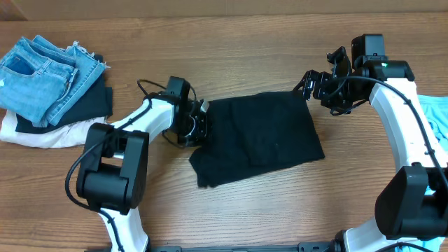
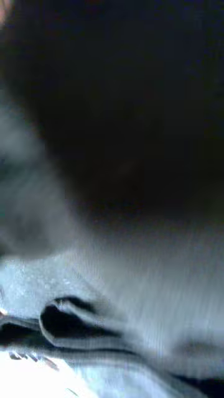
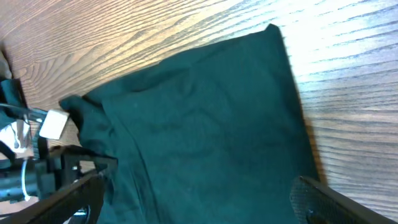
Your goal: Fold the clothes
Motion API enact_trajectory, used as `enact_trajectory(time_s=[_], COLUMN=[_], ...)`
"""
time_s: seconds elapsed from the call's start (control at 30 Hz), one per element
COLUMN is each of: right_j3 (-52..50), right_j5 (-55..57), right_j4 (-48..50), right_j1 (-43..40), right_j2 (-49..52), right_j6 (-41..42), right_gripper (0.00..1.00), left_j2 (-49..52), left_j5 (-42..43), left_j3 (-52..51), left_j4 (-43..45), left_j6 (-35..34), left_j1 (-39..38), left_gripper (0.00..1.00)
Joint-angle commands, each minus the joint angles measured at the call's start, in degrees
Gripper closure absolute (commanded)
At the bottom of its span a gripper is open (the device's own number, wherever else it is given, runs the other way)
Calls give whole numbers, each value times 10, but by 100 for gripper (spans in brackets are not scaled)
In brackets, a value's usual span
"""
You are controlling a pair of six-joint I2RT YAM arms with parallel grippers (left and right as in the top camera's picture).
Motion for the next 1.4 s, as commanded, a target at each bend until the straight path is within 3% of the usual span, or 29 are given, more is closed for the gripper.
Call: enact_trajectory(time_s=[0.0, 0.2, 0.3, 0.37, 0.47, 0.6, 0.73, 0.93, 1.17, 1.2, 1.23, 1.27, 1.3, 1.33, 1.37], right_j3=[13, 13, 13, 13, 13, 13, 13, 13, 13, 12, 3, -12, -44, -68, -106], right_j5=[1, 1, 1, 1, 1, 1, 0, 0, 1, 1, 8, 24, 29, 8, -37], right_j4=[0, -2, -2, -2, -2, -2, -4, -9, -17, -26, -37, -43, -36, -23, 6], right_j1=[0, 0, 0, 0, 0, 0, 0, 1, 1, 1, 2, 2, 2, 2, 5], right_j2=[-17, -17, -17, -17, -17, -17, -17, -17, -17, -17, -16, -16, -14, -14, -14], right_j6=[-5, -4, -4, -4, -4, -4, -4, -4, -4, 0, 17, 42, 60, 58, 45], right_gripper=[0, 0, 0, 0, 0, 0, 0, 0, 0, 2, 13, 41, 80, 96, 96], left_j2=[29, -80, -102, -102, -99, -69, -2, 80, 59, 59, 59, 59, 59, 59, 59], left_j5=[-50, -215, -273, -275, -320, -428, -474, -473, -472, -461, -455, -454, -456, -456, -456], left_j3=[-21, 91, 176, 243, 266, 266, 266, 266, 464, 475, 475, 475, 475, 475, 475], left_j4=[-44, -289, -363, -384, -378, -377, -355, -314, -498, -487, -481, -480, -479, -478, -477], left_j6=[-12, 35, 35, 30, -16, -147, -227, -232, -270, -270, -270, -270, -271, -271, -272], left_j1=[10, 136, 144, 116, 22, -133, -242, -273, -235, -232, -232, -232, -232, -232, -231], left_gripper=[96, 96, 96, 96, 96, 95, 94, 96, 96, 96, 96, 96, 96, 96, 95])
